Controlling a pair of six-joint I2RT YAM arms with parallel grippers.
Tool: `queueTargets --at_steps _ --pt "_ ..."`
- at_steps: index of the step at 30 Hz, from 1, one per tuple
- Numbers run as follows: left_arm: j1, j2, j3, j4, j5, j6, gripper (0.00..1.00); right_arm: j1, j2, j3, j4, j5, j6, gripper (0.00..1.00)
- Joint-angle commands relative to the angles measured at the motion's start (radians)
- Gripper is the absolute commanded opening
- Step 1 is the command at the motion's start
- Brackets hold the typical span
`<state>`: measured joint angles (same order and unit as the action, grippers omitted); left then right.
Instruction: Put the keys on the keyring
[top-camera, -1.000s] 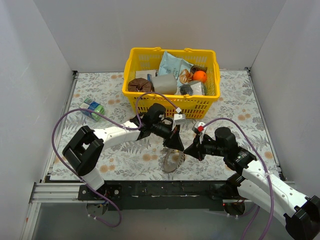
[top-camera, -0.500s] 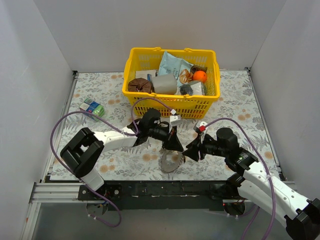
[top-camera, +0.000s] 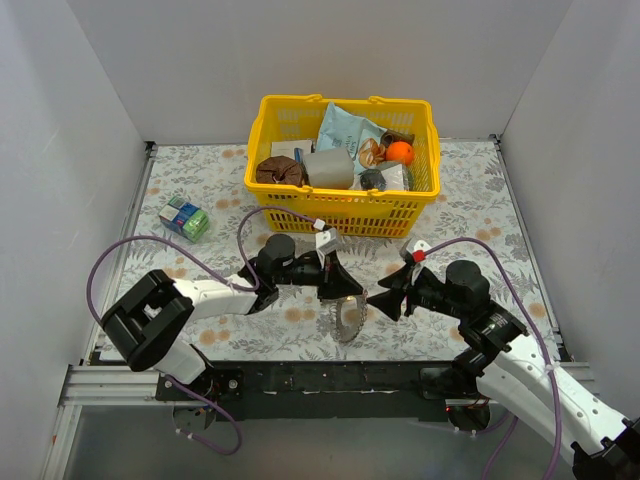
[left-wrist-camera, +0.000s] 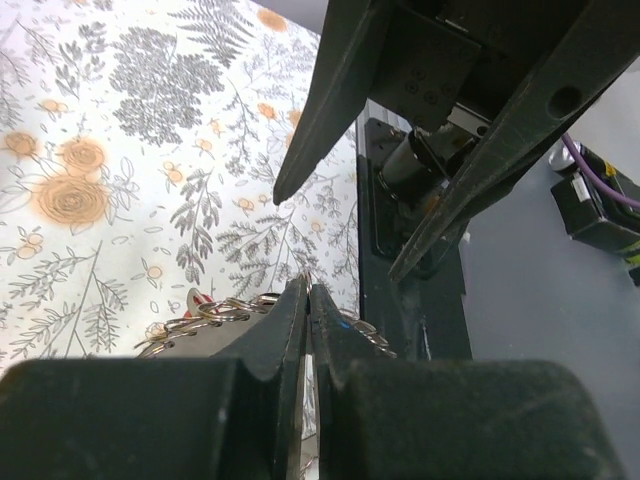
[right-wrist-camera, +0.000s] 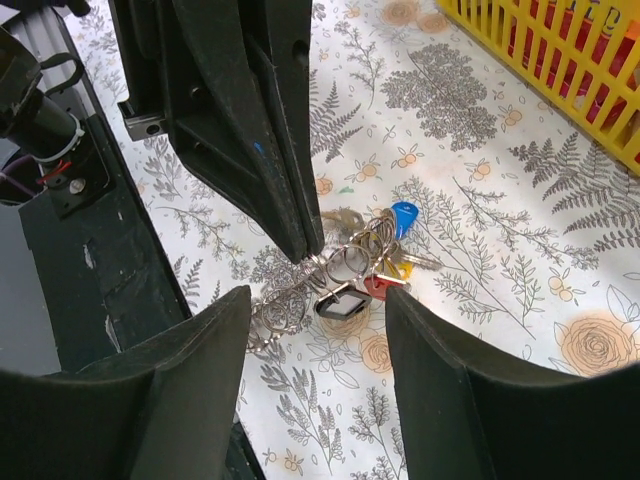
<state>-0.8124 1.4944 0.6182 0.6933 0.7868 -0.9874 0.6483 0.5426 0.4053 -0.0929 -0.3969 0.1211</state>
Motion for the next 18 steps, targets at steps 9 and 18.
queueTargets --at_steps 9,18 --pt "0.005 0.026 -0.144 0.465 -0.081 -0.126 0.00 -0.021 -0.001 0.003 0.128 -0.026 0.012 0.58" --pt "0.007 0.067 -0.225 0.653 -0.110 -0.139 0.00 -0.070 0.014 -0.037 0.194 -0.088 0.048 0.55"
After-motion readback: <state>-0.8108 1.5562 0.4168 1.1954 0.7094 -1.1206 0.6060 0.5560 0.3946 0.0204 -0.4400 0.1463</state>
